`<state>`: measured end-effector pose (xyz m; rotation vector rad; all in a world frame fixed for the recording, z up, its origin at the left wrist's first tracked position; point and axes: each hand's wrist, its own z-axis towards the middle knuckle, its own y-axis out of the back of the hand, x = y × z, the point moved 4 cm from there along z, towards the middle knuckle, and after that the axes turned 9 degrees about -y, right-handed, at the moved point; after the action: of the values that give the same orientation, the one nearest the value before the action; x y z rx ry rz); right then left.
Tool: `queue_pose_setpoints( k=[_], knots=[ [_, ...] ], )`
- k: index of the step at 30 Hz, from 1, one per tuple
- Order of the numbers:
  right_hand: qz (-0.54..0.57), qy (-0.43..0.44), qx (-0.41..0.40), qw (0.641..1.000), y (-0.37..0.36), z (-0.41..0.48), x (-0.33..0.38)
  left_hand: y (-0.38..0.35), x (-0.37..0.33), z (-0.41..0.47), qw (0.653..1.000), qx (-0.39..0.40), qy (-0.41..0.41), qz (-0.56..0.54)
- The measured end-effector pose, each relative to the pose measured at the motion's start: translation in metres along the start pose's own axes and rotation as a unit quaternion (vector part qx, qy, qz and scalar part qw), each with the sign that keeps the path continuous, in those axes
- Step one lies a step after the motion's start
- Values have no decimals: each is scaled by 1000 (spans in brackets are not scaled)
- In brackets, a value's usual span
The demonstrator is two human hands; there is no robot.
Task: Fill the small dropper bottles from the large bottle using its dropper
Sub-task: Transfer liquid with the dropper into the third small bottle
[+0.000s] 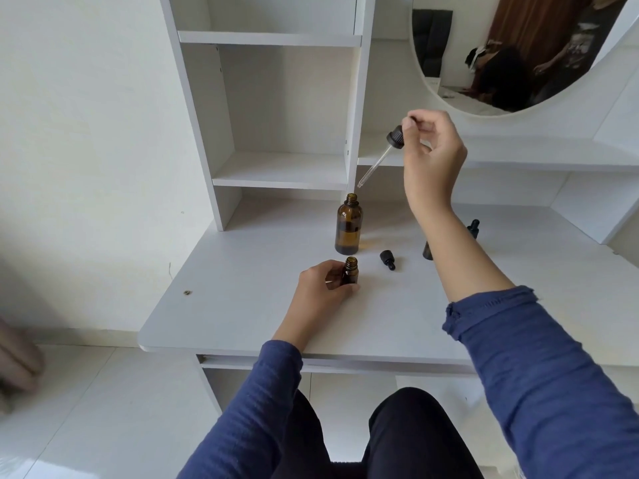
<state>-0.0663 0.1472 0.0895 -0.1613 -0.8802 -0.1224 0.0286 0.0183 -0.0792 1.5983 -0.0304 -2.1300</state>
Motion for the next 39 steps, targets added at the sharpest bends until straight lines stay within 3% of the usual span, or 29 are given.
queue_pose_setpoints(
  k=[12,18,24,39],
  knots=[
    [-40,33,46,998,-23,-2,-17,1,-1,0,1000,6,2,-24],
    [-100,26,110,989,-36,-2,-25,0,-2,0,1000,5,-3,-17],
    [-184,-40,203,961,-48,-16,-58,1,-3,-1,1000,8,-1,-14],
    [-188,-67,198,960,-50,-21,-67,2,-6,-1,1000,12,0,-6]
  ],
)
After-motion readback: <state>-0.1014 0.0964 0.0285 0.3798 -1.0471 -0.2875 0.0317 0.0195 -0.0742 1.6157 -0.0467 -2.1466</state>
